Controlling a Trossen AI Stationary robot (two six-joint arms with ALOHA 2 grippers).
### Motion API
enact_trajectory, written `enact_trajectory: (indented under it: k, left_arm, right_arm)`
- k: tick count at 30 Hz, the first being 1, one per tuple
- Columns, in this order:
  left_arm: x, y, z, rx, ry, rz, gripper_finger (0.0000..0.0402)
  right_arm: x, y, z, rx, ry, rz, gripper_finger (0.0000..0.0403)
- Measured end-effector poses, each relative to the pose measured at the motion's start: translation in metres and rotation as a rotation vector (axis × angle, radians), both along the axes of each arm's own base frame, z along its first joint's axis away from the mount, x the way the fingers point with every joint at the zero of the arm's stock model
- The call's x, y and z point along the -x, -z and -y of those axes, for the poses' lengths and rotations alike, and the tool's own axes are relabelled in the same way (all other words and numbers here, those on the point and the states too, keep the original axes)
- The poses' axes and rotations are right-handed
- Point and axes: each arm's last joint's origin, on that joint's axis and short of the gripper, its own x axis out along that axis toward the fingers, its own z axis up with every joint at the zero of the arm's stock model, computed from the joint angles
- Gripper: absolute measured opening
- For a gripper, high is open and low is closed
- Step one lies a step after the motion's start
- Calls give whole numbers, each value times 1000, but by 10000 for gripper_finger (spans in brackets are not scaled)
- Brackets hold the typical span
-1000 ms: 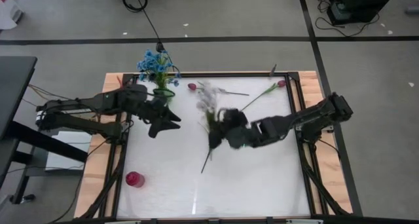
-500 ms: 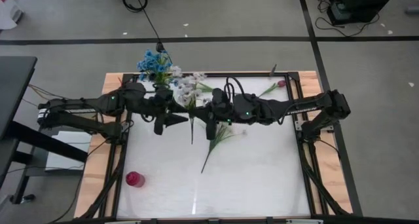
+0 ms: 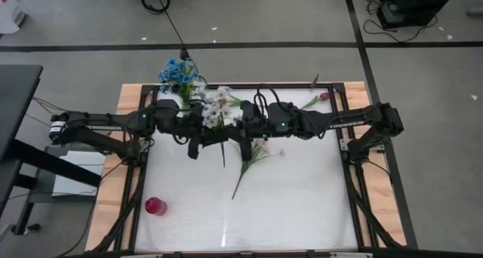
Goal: Sort flowers into vase by color
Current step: Put the bottom white flowers into the red vase
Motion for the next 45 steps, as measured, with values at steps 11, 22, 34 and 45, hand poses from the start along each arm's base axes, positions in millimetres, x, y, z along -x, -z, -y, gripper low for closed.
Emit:
enact_trajectory:
  k: [11, 22, 34, 45]
  left_arm:
    - [17, -1, -1, -117, -159, -66, 13]
    - [93, -10, 28, -243, -196, -178, 13]
    - [157, -4, 52, -338, 170, -219, 13]
    - [176, -8, 63, -323, 453, -134, 12]
  right_arm:
    - [15, -10, 16, -3, 93, -42, 135]
    - [69, -53, 28, 107, 363, -9, 148]
    - [77, -41, 30, -4, 467, -136, 148]
    - [65, -28, 19, -137, 545, -143, 148]
